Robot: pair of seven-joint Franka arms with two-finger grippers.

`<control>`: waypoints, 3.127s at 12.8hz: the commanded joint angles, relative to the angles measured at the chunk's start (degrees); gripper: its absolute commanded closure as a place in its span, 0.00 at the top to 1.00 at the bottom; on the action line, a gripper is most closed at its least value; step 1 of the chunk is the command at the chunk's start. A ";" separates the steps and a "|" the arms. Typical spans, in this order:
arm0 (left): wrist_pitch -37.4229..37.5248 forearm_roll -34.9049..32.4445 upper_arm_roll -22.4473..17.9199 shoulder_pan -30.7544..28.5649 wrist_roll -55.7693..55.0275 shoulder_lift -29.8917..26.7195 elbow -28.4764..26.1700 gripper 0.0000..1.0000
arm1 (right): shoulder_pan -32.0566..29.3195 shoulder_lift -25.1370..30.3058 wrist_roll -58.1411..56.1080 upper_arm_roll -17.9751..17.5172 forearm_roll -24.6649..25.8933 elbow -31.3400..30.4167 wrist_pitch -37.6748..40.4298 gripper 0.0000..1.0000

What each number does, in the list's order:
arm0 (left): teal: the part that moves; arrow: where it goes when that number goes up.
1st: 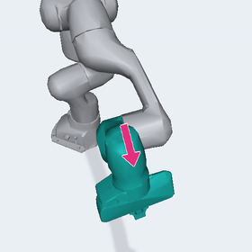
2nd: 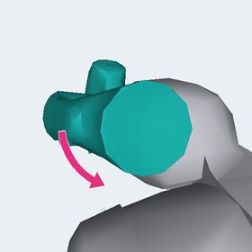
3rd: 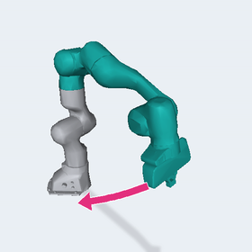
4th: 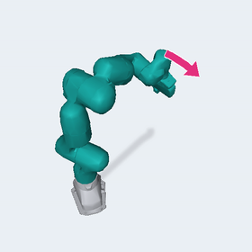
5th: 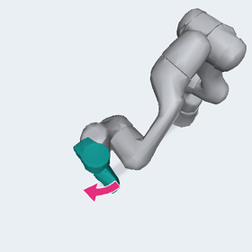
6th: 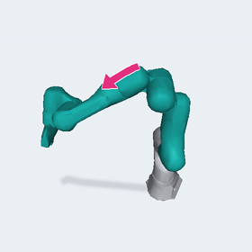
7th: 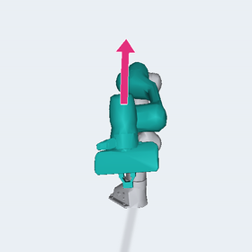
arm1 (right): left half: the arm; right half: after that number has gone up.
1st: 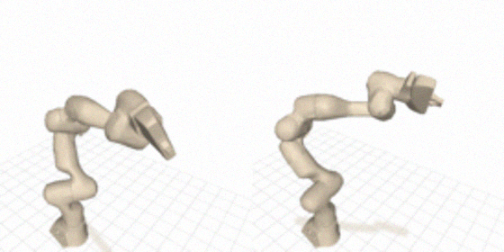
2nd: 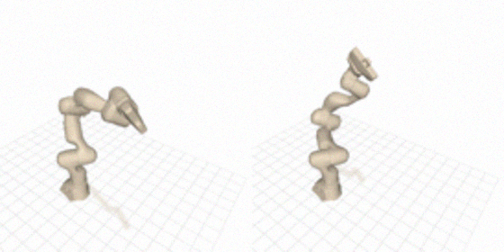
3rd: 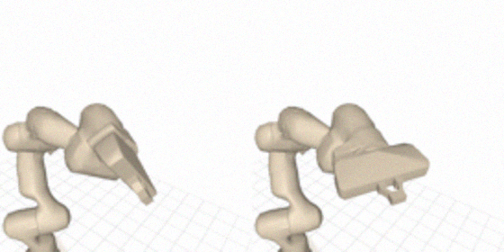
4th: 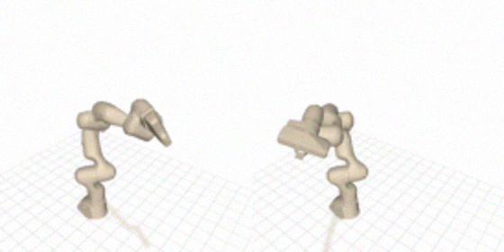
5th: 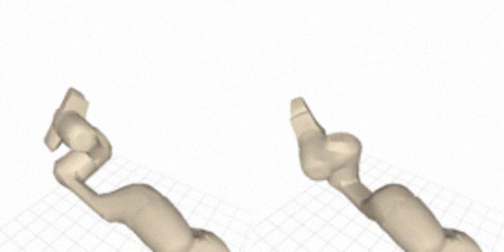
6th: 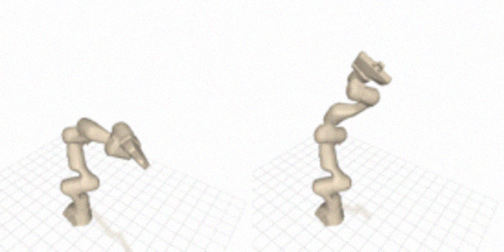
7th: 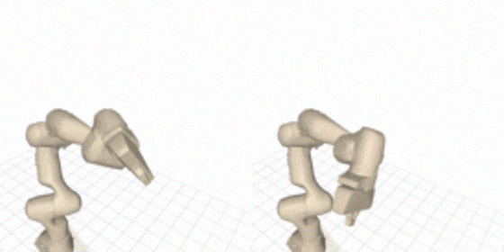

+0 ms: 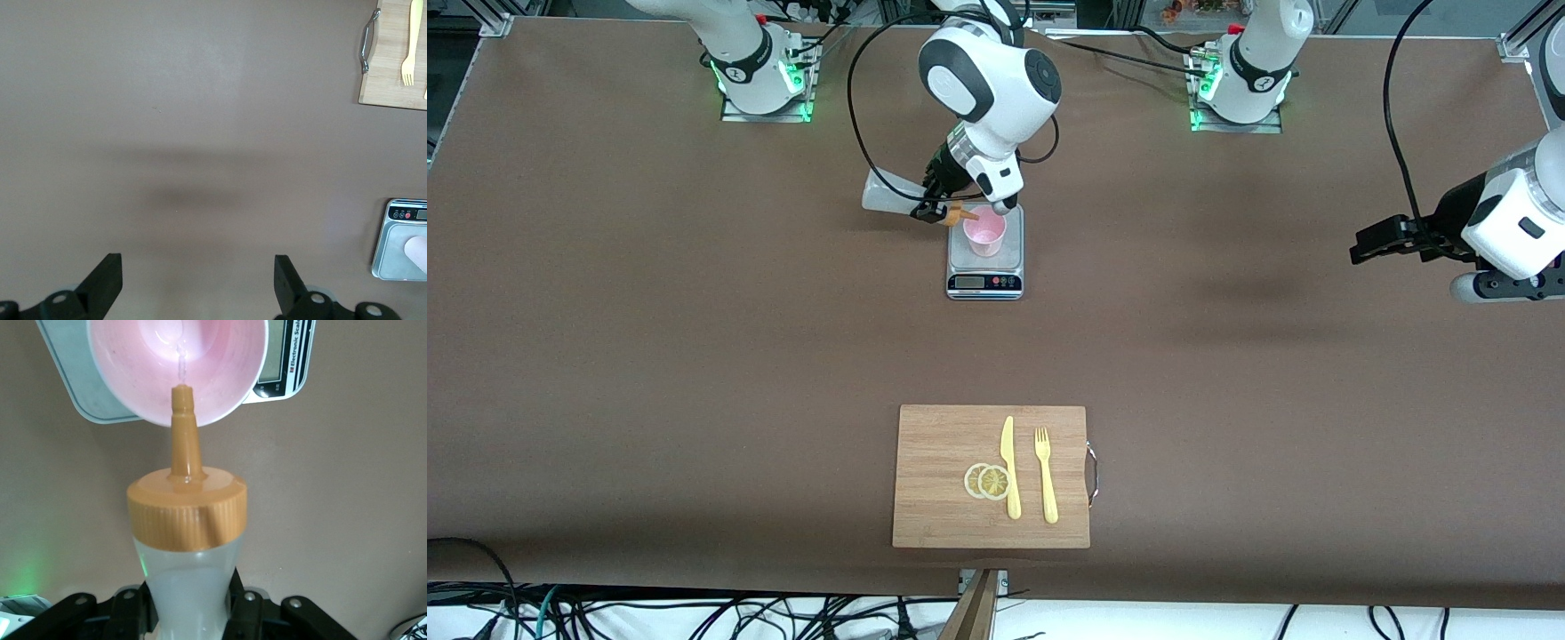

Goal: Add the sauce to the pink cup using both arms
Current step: 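Tilt the bottle nozzle down into the cup to squeeze sauce, then carry the sauce bottle back to its original spot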

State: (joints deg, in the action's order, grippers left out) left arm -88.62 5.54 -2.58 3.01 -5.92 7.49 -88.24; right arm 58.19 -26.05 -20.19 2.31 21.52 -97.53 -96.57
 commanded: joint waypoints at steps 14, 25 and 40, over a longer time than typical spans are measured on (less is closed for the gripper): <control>0.46 -0.62 0.29 -0.46 1.35 0.25 0.96 1.00 | 0.61 0.30 0.15 0.50 1.60 0.67 1.30 0.13; 0.46 -0.62 0.29 -0.46 1.35 0.25 1.05 1.00 | -5.28 8.56 -17.38 4.78 -17.71 0.67 -2.30 0.14; 0.46 -0.62 0.29 -0.46 1.35 0.25 1.05 1.00 | -24.59 5.06 -79.09 27.92 -65.35 -0.12 3.48 0.15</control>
State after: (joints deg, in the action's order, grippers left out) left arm -88.62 5.54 -2.60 2.99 -5.92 7.49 -88.18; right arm 37.80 -19.01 -92.63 30.72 -38.09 -97.70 -95.70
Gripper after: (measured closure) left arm 0.000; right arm 0.626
